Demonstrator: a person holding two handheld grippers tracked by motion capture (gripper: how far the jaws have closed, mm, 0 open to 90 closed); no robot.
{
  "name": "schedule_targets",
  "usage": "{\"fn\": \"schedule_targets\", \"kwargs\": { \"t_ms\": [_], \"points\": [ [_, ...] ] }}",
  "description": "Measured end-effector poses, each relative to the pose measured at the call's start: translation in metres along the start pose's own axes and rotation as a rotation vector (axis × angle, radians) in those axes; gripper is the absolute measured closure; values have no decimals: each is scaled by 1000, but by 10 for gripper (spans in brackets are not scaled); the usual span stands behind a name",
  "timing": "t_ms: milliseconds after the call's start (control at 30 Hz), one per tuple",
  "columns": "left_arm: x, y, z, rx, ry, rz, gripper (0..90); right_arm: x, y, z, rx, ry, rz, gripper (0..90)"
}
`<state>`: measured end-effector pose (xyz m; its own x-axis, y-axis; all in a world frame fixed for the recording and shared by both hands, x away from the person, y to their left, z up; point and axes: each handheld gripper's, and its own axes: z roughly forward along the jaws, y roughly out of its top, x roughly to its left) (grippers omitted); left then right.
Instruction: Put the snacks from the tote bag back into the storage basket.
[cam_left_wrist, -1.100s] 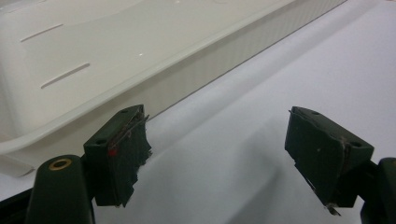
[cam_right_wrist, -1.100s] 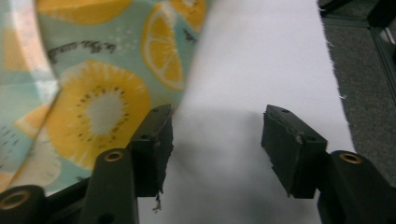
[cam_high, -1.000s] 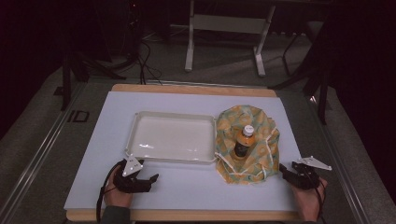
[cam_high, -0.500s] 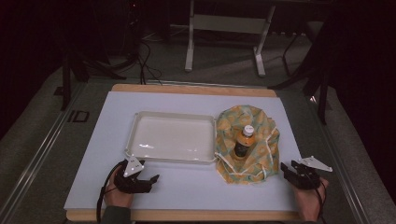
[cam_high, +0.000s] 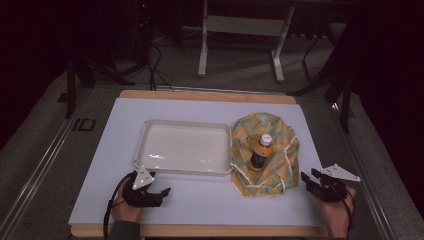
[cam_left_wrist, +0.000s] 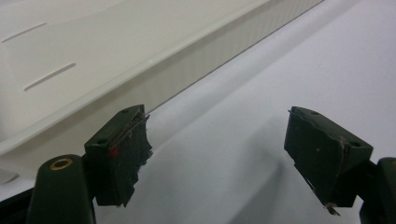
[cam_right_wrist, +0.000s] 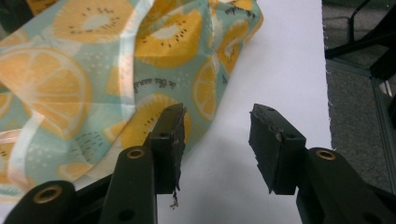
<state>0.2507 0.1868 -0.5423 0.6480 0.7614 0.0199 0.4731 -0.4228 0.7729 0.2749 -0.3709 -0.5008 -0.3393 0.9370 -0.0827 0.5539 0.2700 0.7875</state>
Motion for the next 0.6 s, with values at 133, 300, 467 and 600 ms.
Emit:
{"fn": "schedule_targets", "kwargs": {
  "t_ms": [133,300,467,600],
  "points": [
    [0,0,0,-1,2,2,219,0,6,-4,8,5,-28,565],
    [1,1,1,13,-10,5,220,0,13,-10,8,20,-68,637],
    [1,0,1,10,-10,1,221,0,21,-13,36,76,-103,731],
    [-1,0,0,4,-6,14,225,5,24,-12,62,94,-147,767]
  ]
}}
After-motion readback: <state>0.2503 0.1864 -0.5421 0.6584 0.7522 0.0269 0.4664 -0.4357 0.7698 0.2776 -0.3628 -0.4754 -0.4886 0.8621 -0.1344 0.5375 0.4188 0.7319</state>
